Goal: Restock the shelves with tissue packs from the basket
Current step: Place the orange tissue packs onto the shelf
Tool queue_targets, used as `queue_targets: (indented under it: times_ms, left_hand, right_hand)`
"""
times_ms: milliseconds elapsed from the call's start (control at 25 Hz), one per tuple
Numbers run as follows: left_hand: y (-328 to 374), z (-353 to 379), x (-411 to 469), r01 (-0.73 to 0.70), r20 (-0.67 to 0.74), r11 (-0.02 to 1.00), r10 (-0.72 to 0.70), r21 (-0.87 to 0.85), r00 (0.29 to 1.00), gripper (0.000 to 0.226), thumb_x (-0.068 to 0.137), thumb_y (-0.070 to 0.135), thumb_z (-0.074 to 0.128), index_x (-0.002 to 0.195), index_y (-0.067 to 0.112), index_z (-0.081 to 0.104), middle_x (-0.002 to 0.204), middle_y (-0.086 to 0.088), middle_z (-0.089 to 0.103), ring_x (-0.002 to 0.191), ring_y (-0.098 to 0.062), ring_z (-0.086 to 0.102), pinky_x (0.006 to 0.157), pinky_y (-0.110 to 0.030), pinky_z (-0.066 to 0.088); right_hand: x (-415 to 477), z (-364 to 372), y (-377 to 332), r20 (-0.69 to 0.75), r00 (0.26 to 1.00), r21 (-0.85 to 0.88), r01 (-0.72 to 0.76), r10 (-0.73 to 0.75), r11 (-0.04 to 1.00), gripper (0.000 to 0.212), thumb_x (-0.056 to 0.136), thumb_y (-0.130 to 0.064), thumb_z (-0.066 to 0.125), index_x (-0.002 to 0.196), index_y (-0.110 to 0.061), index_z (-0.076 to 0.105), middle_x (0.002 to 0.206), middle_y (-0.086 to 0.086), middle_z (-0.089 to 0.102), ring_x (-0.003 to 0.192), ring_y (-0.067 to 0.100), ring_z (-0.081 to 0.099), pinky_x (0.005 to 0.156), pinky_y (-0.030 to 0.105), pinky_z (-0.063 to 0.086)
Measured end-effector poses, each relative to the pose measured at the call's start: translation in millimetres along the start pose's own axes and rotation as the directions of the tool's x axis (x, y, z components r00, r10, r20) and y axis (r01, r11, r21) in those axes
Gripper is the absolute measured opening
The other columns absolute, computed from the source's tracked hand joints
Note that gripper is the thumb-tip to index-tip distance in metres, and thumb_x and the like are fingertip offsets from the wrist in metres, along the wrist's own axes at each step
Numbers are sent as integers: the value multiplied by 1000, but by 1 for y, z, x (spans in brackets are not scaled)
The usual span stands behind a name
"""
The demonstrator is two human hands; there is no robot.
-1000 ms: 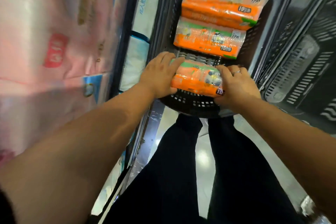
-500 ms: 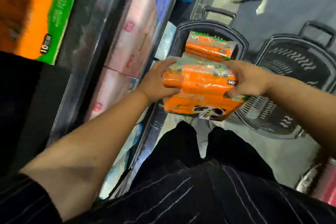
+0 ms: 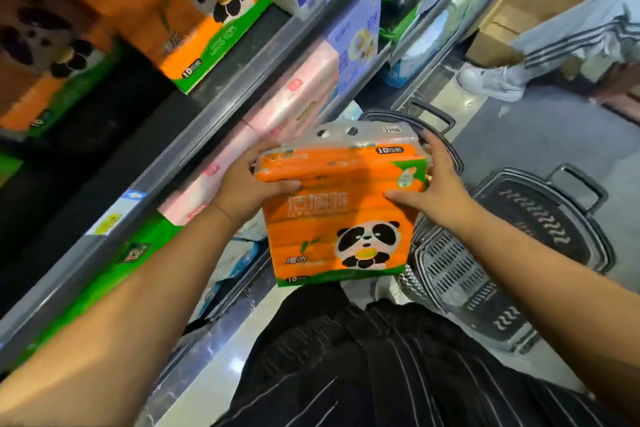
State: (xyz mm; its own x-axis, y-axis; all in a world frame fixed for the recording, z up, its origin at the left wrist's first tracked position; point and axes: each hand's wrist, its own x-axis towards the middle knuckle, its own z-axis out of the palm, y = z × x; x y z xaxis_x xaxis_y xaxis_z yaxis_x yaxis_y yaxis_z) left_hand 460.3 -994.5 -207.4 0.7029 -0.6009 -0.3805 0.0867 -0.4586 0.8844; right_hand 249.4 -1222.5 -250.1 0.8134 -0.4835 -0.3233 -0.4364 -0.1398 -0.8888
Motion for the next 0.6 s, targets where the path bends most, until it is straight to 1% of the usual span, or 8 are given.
queue_targets:
  times_ms: [80, 160, 200, 280, 320, 400, 480, 600]
  left_hand:
    - [2, -11, -23, 29, -49, 988, -37, -148, 998, 86, 36, 40, 91, 114, 27, 58, 106, 3, 67, 93, -14, 67, 73, -27, 57]
    - [-1, -23, -46, 29, -70, 962, -50, -272, 996, 83, 37, 40, 95, 111, 23, 62, 100, -1, 71, 88, -17, 70, 68, -27, 56]
    - [-3, -28, -56, 30, -79, 949, -57, -314, 995, 77, 41, 38, 94, 110, 23, 63, 98, -2, 72, 87, -19, 71, 67, -29, 57]
    - [-6, -32, -72, 24, -136, 923, -82, -383, 987, 61, 57, 25, 89, 113, 21, 63, 94, -2, 73, 83, -19, 71, 67, -30, 57]
    - [-5, -32, -78, 17, -192, 908, -107, -418, 976, 56, 65, 18, 83, 116, 21, 60, 93, -1, 73, 81, -18, 72, 66, -30, 57]
    - [-7, -28, -86, 7, -336, 878, -190, -479, 923, 60, 69, 18, 76, 124, 24, 54, 101, -1, 71, 84, -18, 72, 67, -34, 58]
    - [-11, -25, -94, -32, -442, 852, -238, -522, 865, 70, 66, 27, 77, 130, 27, 49, 114, -3, 67, 97, -23, 70, 78, -46, 58]
    - [-16, -25, -110, -45, -488, 899, -194, -436, 851, 78, 64, 30, 82, 133, 33, 44, 122, 5, 62, 114, -24, 61, 93, -57, 50]
  right_hand:
    - [-17, 12, 2, 103, 995, 49, 6, -11, 999, 104, 66, -31, 88, 147, -35, 22, 132, -16, 49, 115, -5, 52, 93, 19, 44]
    - [-30, 21, 1, 193, 981, 68, 1, -14, 998, 104, 72, -26, 85, 151, -37, 17, 125, -23, 53, 102, -18, 55, 79, 4, 44]
    - [-35, 24, 1, 228, 973, 83, 6, -25, 996, 104, 75, -25, 82, 151, -42, 14, 126, -22, 54, 101, -17, 56, 78, 4, 45]
    - [-43, 29, -1, 275, 960, 108, 19, -48, 994, 104, 74, -30, 81, 150, -47, 12, 135, -12, 54, 112, -2, 59, 88, 18, 50]
    - [-44, 31, -3, 280, 958, 123, 29, -62, 992, 103, 74, -32, 82, 151, -45, 14, 137, -9, 54, 115, 4, 59, 90, 24, 51]
    - [-43, 37, -10, 282, 953, 162, 63, -107, 985, 101, 74, -31, 82, 152, -37, 19, 134, -7, 58, 115, 8, 60, 91, 28, 51]
    - [-39, 45, -19, 276, 952, 196, 77, -130, 978, 98, 73, -32, 81, 152, -34, 23, 132, -3, 60, 117, 16, 61, 94, 38, 51]
    - [-29, 50, -35, 256, 953, 270, 89, -160, 959, 87, 71, -30, 81, 145, -23, 38, 124, 3, 65, 111, 24, 64, 89, 41, 54]
